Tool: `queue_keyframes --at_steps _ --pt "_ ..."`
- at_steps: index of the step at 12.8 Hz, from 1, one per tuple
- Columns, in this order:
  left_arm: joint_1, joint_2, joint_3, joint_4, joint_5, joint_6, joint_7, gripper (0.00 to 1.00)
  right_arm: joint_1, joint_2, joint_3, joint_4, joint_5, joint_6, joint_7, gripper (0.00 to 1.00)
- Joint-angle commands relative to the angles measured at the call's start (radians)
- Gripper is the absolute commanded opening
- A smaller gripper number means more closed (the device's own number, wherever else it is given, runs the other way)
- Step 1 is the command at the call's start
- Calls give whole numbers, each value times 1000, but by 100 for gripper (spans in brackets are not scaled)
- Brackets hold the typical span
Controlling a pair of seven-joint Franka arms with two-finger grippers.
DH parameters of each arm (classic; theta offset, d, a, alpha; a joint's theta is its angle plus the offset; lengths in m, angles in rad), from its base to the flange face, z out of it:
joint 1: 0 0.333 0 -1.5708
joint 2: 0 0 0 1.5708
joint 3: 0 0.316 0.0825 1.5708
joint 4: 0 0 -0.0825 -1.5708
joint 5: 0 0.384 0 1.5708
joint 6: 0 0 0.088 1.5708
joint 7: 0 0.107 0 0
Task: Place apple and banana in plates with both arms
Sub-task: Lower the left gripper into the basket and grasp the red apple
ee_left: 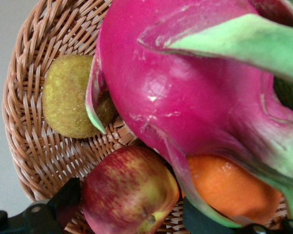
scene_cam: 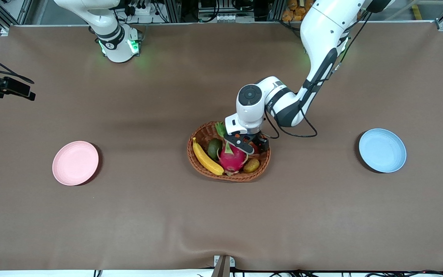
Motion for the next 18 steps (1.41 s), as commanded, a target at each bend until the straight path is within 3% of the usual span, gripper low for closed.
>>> queue_keyframes --at_steps 1,2,3,7,10,18 --pt "-13 9 9 21 26 0 -26 87 -8 2 4 1 17 0 1 100" --pt "-10 8 9 24 26 -2 -26 71 -6 4 4 0 17 2 4 100" --pt "-7 -1 9 23 26 -5 -22 63 -5 5 5 1 16 5 4 100" --pt "19 -59 10 27 28 -100 -5 51 -8 5 5 1 17 7 4 100" --pt "27 -73 9 29 19 -107 9 35 -6 5 4 1 17 7 4 100" --pt "67 -235 -1 32 -168 -313 43 33 -11 5 5 -2 16 5 3 100"
